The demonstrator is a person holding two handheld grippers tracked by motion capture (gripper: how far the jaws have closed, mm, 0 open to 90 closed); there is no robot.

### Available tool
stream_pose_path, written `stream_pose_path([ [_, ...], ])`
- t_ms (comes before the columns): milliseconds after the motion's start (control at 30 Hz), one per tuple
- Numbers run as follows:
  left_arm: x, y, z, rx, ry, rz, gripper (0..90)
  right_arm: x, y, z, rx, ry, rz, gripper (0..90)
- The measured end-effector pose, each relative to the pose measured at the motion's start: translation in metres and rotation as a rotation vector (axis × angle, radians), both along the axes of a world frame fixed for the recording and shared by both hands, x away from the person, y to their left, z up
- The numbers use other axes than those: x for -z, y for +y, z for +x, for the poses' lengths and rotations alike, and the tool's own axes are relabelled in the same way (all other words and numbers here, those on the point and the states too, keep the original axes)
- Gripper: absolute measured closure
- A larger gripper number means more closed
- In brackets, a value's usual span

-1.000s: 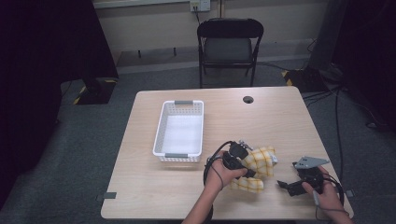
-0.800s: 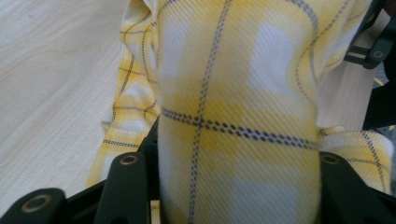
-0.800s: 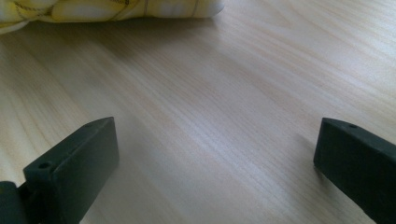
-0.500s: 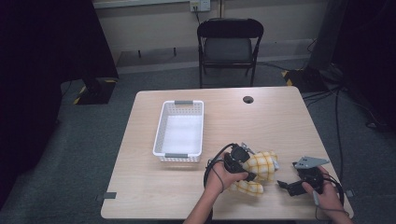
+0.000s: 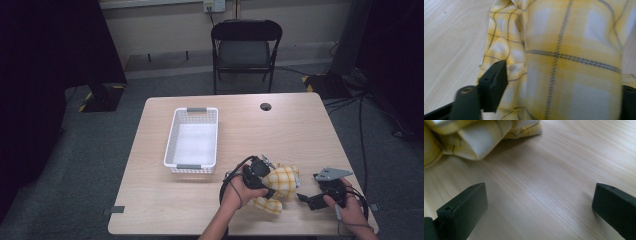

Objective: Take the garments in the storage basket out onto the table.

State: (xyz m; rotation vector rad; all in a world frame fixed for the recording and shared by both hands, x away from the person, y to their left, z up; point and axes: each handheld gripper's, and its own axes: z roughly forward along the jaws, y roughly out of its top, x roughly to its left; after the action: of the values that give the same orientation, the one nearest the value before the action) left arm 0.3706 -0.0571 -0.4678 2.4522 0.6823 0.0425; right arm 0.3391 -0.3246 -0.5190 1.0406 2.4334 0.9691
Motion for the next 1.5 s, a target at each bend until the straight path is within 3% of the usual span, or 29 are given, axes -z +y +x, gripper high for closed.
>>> stream_pose_path([
  [67,0.000,0.000,0.000,-0.001,0.000,0.000,15.0,0.000,0.000,0.000,0.000,0.000,0.000,0.0],
  [200,-0.002,-0.001,-0.002,0.011,-0.012,0.000,10.1,0.000,0.000,0.000,0.000,0.000,0.000,0.0],
  [700,-0.015,0.003,-0.006,0.034,-0.035,-0.060,5.7,0.000,0.000,0.000,0.000,0.000,0.000,0.0],
  [1067,-0.020,0.011,-0.008,0.060,-0.017,-0.101,5.0,0.000,0.000,0.000,0.000,0.000,0.000,0.0],
  [1500,-0.021,0.025,-0.006,0.015,0.024,-0.100,5.1,0.000,0.000,0.000,0.001,0.000,0.000,0.0],
])
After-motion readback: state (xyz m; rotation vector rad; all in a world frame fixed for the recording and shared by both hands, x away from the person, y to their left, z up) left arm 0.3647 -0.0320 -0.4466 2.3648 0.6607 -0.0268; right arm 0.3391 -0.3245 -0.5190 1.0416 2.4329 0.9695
